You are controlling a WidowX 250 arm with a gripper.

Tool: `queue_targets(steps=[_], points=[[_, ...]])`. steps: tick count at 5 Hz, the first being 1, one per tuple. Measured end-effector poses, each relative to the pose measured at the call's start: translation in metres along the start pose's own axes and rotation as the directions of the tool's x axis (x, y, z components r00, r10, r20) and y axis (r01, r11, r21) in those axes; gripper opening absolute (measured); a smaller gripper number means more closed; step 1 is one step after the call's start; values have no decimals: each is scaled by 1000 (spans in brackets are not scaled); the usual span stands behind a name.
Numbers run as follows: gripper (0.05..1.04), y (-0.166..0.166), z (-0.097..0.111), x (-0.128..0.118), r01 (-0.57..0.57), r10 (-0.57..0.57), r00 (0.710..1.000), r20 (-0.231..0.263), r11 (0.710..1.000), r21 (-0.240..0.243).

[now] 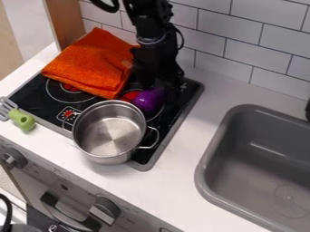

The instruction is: Take the eggplant and put it between the two right burners

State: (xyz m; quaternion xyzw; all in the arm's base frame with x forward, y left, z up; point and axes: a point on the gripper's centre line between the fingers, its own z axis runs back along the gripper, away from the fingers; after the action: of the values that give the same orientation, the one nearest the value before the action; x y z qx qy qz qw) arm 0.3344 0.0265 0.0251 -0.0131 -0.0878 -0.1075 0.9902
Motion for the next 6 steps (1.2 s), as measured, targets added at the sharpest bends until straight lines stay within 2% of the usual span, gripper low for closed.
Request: queue_targets(steps=[1,3,4,5,6], points=[[997,-3,-5,3,-23,22,1000,1,999,39],[997,-10,-9,3,-51,52,999,-8,995,83],[967,-14,-9,2,-68,70,997,-12,993,101],[725,-15,-11,2,-80,81,997,-6,992,103],[505,-19,-12,1,-101,102,995,-7,992,81]])
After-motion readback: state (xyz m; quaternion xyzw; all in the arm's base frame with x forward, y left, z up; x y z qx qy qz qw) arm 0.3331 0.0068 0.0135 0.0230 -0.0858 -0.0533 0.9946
